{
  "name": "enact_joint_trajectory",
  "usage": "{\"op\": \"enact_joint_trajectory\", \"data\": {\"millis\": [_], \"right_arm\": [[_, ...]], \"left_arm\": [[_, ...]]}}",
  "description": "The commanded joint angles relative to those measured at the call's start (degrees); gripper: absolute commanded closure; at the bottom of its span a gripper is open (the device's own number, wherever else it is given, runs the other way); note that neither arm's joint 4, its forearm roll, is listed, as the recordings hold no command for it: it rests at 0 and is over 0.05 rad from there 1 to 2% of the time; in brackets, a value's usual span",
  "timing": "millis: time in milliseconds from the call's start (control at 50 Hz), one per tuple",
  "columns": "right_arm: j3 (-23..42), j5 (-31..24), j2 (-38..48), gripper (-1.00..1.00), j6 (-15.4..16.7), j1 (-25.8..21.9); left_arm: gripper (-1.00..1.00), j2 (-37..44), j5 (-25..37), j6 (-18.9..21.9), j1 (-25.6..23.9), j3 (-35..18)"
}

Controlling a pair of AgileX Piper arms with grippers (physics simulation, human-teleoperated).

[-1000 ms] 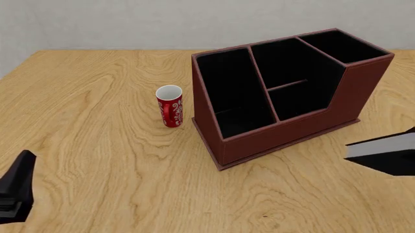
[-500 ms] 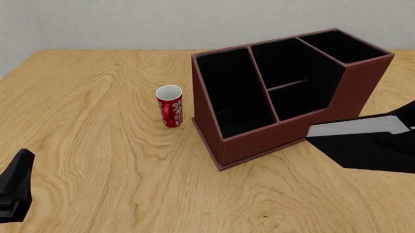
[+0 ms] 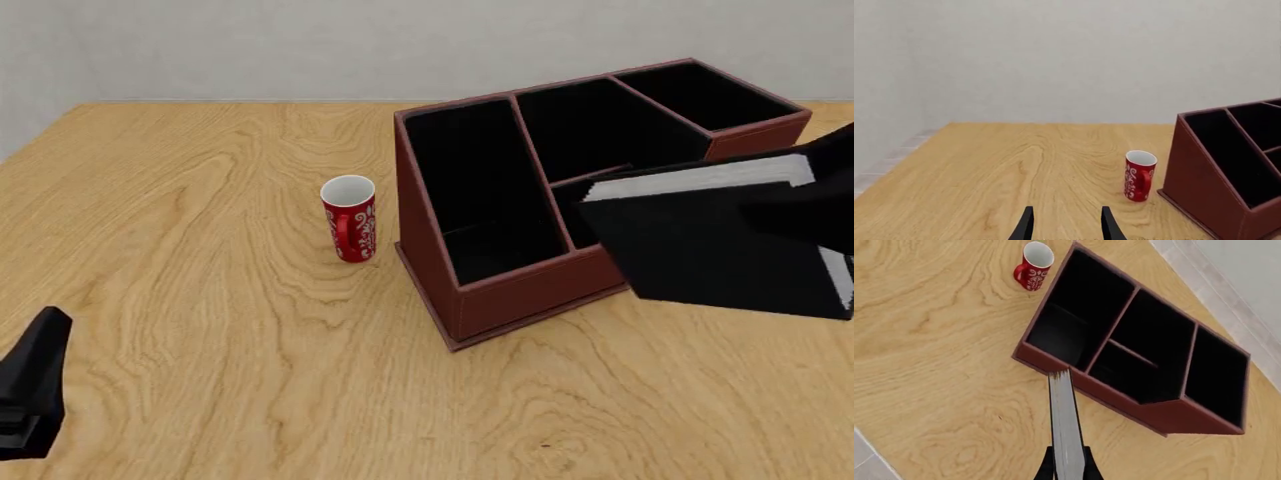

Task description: Pick up the book and place it in the left compartment of the caddy.

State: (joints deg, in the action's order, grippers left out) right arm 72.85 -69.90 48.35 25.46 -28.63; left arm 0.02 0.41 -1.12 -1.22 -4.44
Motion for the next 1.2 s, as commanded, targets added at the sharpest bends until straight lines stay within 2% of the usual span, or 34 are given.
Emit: {"op": "enact_joint_trajectory", "data": {"millis": [20,80,120,140,180,200,240,260,280,320,400,420,640,660,680,780,900,920,1200], "right_arm": [[2.35,0.00,2.87,1.00,-0.92,-0.10],[2.30,0.00,4.46,1.00,-0.93,-0.07],[3.83,0.00,6.00,1.00,-3.38,-0.34],[4.75,0.00,6.62,1.00,-2.17,-0.09],[5.76,0.00,7.21,1.00,-2.63,-0.11],[7.45,0.00,8.07,1.00,-4.72,-1.22],[9.06,0.00,9.10,1.00,-4.79,-0.57],[9.85,0.00,9.81,1.00,-5.93,-0.96],[11.19,0.00,10.04,1.00,-9.55,-4.33],[10.83,0.00,10.62,1.00,-7.82,-3.80],[12.02,0.00,11.98,1.00,-7.72,-3.63],[11.81,0.00,12.23,1.00,-7.37,-3.43],[14.94,0.00,15.48,1.00,-5.84,-2.48],[14.63,0.00,15.58,1.00,-4.28,-1.68],[14.92,0.00,15.72,1.00,-5.07,-2.16],[15.32,0.00,16.32,1.00,-4.06,-1.26],[15.82,0.00,16.73,1.00,-4.37,-1.54],[15.68,0.00,16.80,1.00,-3.40,-0.67],[18.40,0.00,18.84,1.00,-5.21,-2.35]], "left_arm": [[-1.00,0.00,1.42,-0.27,-0.60,-0.86],[-1.00,-0.01,1.74,-0.37,-0.82,-1.26],[-1.00,-0.01,1.80,0.29,-1.25,-1.38],[-1.00,-0.01,1.99,0.32,-1.18,-1.52],[-1.00,-0.01,2.12,0.10,-1.05,-1.69],[-1.00,-0.01,2.68,-0.43,-1.29,-1.87],[-1.00,-0.01,2.96,-0.20,-1.10,-1.85],[-1.00,-0.01,3.18,0.56,-1.51,-1.79],[-1.00,-0.01,3.46,0.67,-1.56,-1.76],[-1.00,-0.01,3.52,1.33,-2.60,-1.87],[-1.00,-0.01,3.46,2.52,-2.99,-1.90],[-1.00,-0.01,3.69,4.24,-3.56,-1.99],[-1.00,-0.01,5.01,4.52,-4.07,-2.53],[-1.00,-0.01,5.09,3.65,-4.47,-2.68],[-1.00,-0.01,5.02,4.00,-4.16,-2.70],[-1.00,-0.02,5.08,4.98,-4.12,-3.61],[-1.00,-0.02,5.17,5.73,-4.26,-4.72],[-1.00,-0.02,5.36,5.76,-4.03,-4.93],[-1.00,-0.02,5.26,5.33,-3.95,-6.24]]}}
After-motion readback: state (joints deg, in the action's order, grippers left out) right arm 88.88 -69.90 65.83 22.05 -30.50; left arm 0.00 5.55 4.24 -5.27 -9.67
